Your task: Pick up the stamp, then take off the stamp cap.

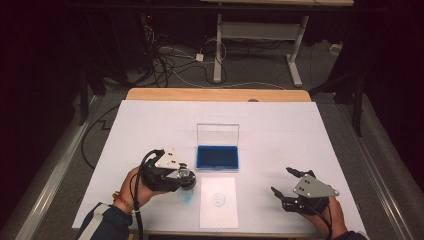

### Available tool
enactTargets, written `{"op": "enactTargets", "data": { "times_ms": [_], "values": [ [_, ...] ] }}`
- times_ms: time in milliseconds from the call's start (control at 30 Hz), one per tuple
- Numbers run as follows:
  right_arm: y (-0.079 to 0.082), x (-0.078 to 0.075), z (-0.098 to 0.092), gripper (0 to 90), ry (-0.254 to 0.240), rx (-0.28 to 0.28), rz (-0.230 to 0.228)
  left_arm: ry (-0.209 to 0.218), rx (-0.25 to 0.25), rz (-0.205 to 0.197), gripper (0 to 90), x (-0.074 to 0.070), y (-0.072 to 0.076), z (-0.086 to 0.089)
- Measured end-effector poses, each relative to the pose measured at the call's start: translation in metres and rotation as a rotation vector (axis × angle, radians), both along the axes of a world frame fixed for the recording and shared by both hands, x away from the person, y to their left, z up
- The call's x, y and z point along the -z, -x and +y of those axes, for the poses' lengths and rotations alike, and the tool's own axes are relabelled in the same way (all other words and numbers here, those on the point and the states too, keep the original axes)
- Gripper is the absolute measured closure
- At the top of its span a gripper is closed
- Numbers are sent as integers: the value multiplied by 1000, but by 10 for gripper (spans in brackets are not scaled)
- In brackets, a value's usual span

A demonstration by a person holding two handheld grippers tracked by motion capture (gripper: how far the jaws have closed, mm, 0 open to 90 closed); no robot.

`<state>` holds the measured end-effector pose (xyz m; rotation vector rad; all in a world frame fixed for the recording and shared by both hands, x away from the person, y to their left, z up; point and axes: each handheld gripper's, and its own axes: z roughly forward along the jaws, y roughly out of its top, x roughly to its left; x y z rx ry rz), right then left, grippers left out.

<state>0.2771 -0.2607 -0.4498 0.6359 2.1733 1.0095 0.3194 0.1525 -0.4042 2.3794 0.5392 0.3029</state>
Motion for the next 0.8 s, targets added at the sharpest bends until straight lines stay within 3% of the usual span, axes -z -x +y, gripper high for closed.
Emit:
{"op": "enactTargets", "data": {
  "times_ms": [233,333,567,667,733,800],
  "values": [
    [-2,-1,2,227,-15,-5,-2,17,1,-10,541,-4,0,-4],
    [-5,-1,5,223,-14,-16,2,5,4,-16,541,-5,0,-8],
    [-5,0,11,205,-46,-55,36,16,25,-30,541,-10,-1,-20],
    [-3,3,17,234,-83,-128,114,41,36,-23,541,-11,-1,-28],
    [0,5,25,190,-52,-135,131,39,48,-20,541,-11,-1,-29],
    [2,5,31,182,-54,-155,130,40,54,-24,541,-12,-1,-32]
  ]
}}
